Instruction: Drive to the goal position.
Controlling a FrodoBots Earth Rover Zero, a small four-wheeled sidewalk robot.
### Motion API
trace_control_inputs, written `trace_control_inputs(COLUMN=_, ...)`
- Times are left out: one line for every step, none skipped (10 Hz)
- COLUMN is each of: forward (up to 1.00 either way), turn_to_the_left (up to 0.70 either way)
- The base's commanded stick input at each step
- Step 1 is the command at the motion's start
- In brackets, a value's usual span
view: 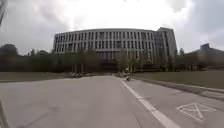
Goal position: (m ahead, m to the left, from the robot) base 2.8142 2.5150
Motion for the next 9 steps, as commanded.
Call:
trace_control_inputs(forward=0.7, turn_to_the_left=0.0)
trace_control_inputs(forward=0.7, turn_to_the_left=0.0)
trace_control_inputs(forward=0.7, turn_to_the_left=0.0)
trace_control_inputs(forward=0.7, turn_to_the_left=0.0)
trace_control_inputs(forward=0.7, turn_to_the_left=0.0)
trace_control_inputs(forward=0.7, turn_to_the_left=0.0)
trace_control_inputs(forward=0.7, turn_to_the_left=0.0)
trace_control_inputs(forward=0.7, turn_to_the_left=0.0)
trace_control_inputs(forward=0.7, turn_to_the_left=0.0)
